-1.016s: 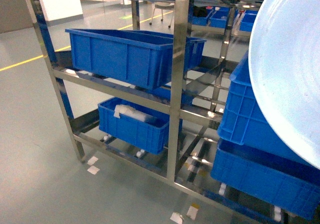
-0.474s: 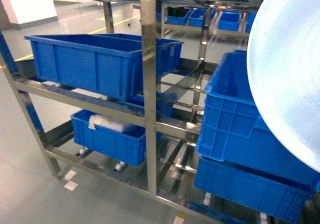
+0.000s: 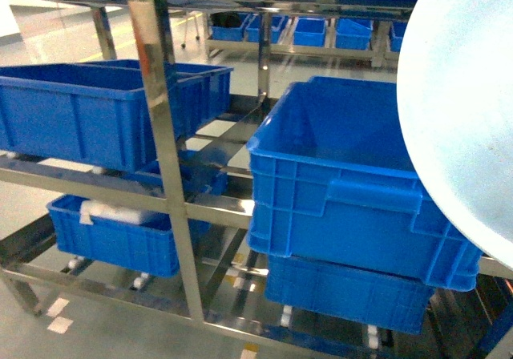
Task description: Place blue tray on left shelf second layer neatly
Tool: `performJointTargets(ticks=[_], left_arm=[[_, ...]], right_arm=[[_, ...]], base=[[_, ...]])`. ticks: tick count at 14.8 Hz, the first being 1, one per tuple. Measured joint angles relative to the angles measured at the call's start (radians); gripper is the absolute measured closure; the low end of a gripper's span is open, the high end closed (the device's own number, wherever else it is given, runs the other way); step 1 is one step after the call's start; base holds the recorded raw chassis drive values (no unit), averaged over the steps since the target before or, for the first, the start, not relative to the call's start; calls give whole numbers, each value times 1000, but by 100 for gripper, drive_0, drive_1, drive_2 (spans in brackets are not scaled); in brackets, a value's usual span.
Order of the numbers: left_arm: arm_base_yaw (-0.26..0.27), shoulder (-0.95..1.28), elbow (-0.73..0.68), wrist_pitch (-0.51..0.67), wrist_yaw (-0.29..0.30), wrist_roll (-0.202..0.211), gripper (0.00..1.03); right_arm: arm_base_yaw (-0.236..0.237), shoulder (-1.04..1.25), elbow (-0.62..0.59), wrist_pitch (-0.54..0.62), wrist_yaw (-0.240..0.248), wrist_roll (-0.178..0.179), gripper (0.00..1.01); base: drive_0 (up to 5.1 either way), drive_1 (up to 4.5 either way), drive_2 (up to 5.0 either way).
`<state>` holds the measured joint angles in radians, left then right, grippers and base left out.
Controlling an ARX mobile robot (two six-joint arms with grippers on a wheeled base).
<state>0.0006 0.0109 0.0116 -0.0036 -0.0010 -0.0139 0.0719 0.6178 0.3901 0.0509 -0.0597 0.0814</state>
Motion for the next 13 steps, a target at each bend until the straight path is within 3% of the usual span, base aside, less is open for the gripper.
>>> performJointTargets(ticks=[5,13], left_arm=[[-2,0,0,0,1,0,5],[-1,0,0,1,0,0,5]], right_arm=[[0,2,0,-4,3,0,99],[0,2,1,-2,0,0,99]], base=[[19,448,-411],[-77,-77,-77]])
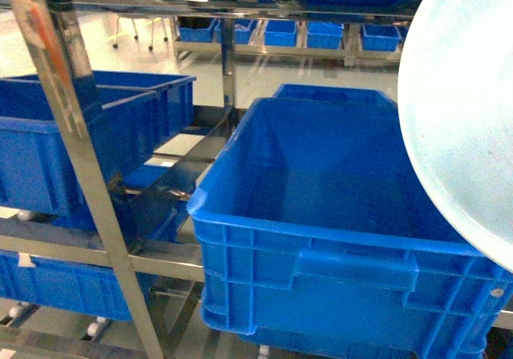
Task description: Place blue tray on left shelf second layer neatly
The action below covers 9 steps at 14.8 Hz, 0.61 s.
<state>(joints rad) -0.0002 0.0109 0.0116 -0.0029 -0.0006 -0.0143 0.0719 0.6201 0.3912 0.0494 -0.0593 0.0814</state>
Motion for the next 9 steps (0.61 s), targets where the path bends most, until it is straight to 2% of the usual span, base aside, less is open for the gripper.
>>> performJointTargets(ticks=[4,9], left_arm=[[-1,0,0,-1,-1,0,5],[-1,0,0,0,2,0,5]], right_arm=[[0,0,0,0,3,0,99],[0,0,0,0,0,0,99]], base=[[0,0,0],[-492,254,254]])
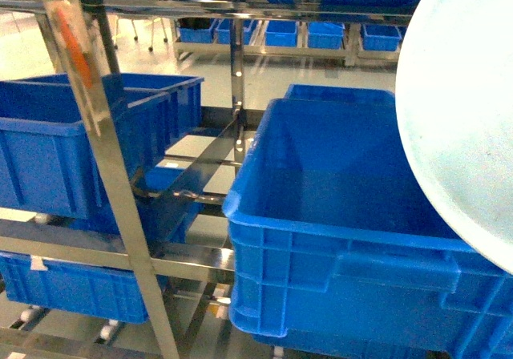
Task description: Place blue tray on left shelf second layer neatly
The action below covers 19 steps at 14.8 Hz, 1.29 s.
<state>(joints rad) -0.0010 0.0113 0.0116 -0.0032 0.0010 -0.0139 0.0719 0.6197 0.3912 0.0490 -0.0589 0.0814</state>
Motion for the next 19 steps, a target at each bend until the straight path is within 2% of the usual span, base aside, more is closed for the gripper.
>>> performJointTargets(ticks=[2,4,6,7,8,9,11,12,14,17,19], left_arm=[[0,0,0,-1,-1,0,5],[0,0,0,-4,-8,0,5],[0,0,0,2,-3,0,5],[0,0,0,0,-3,0,5],[0,0,0,0,-3,0,5],[0,0,0,0,-2,0,5],[0,0,0,0,-2,0,5],[0,0,0,0,-2,0,5],[0,0,0,0,-2,0,5],[0,0,0,0,-2,0,5],[0,0,0,0,-2,0,5]], right_arm=[[0,0,0,2,1,0,99],[2,2,0,2,-11,0,99],[-1,0,0,-8,3,0,99],[13,10,24,-87,65,32,99],[16,32,51,-162,127,80,99],[-10,65,58,-206,146,153,99],[-36,117,58,-186,121,270,99],[-55,198,59,-115,69,349,99],[-79,294,59,-53,61,400,99],[-108,427,62,45,95,444,99],[-112,522,81,118,135,464,99]], base=[[-499,246,246],[0,0,0],[0,0,0],[0,0,0],[0,0,0],[0,0,0],[0,0,0],[0,0,0],[0,0,0],[0,0,0],[0,0,0]])
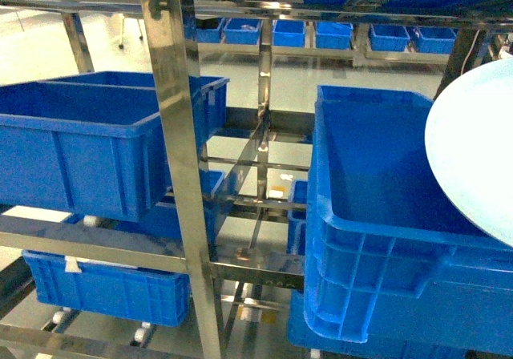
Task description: Place blue tray on left shelf second layer neatly
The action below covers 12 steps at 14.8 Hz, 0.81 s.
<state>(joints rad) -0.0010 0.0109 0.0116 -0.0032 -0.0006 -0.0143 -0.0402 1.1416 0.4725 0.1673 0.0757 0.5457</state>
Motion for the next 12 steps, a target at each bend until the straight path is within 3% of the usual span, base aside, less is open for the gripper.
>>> performJointTargets(ticks=[4,7,10,12], left_arm=[[0,0,0,0,0,0,5],[0,0,0,0,0,0,5],[0,0,0,0,0,0,5],[0,0,0,0,0,0,5]], right_arm=[[35,195,139,128,50,2,99],[47,356,242,142,74,-21,99],[47,540,372,162,142,-68,99],[33,625,385,163,129,-67,99]], base=[[0,0,0],[0,0,0],[0,0,0],[0,0,0]])
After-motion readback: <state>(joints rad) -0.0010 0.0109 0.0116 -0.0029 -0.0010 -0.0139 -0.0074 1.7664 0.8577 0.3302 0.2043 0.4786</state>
